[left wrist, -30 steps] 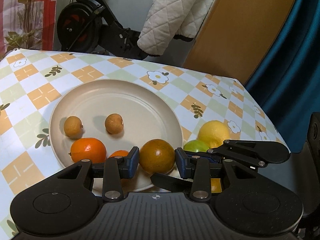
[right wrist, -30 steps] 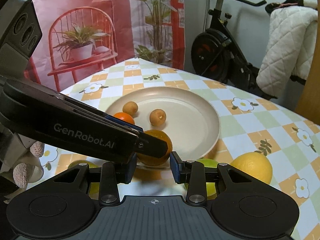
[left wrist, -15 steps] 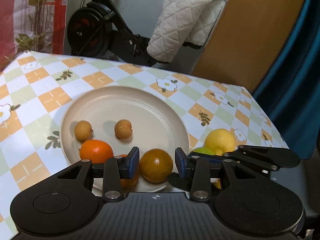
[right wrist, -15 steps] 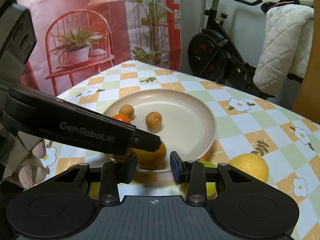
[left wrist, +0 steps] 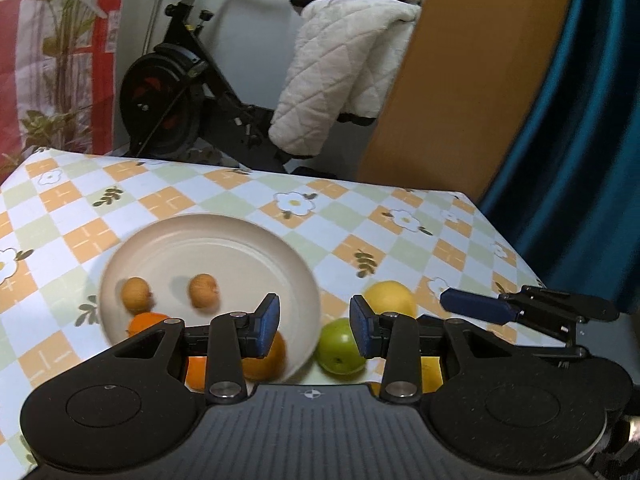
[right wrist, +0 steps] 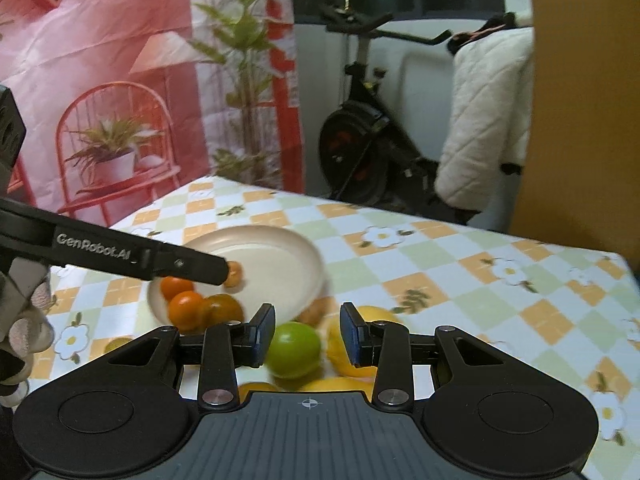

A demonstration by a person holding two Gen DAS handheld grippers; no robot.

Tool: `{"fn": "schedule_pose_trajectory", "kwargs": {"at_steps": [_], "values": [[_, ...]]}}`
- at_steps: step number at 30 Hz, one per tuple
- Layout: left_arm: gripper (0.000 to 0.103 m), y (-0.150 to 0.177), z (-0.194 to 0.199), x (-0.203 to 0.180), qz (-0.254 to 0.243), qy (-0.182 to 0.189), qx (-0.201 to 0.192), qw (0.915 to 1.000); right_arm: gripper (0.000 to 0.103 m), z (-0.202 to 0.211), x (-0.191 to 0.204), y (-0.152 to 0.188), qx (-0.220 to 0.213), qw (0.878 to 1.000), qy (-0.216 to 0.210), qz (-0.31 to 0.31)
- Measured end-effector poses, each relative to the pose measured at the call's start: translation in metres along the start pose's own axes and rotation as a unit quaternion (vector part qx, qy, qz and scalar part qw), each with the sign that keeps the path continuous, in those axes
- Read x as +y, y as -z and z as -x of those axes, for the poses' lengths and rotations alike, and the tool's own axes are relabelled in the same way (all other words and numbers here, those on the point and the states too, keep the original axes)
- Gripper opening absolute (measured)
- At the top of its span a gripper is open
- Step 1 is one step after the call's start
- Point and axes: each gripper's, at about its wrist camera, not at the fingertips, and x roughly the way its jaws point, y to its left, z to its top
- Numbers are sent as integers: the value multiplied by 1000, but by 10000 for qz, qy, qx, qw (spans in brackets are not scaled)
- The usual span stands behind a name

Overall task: Organize fruits
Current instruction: 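Carry the dark orange fruit onto the plate and open the left gripper, then move the left tool to the second dark orange fruit and grasp it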

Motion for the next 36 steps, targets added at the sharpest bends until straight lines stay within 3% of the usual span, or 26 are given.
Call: {"fn": "schedule_pose_trajectory", "kwargs": {"at_steps": [12, 23, 36], "values": [[39, 18, -2, -15, -115, 192, 234, 9995, 34, 14, -16, 29, 186, 9997, 149, 25], [37, 23, 10, -9, -51, 123, 326, 9994, 34, 17, 18, 33, 272, 9988, -331, 254], [37, 30, 17, 3, 246, 67, 322, 9992, 34, 15, 38, 40, 446, 9967, -577, 345]]}}
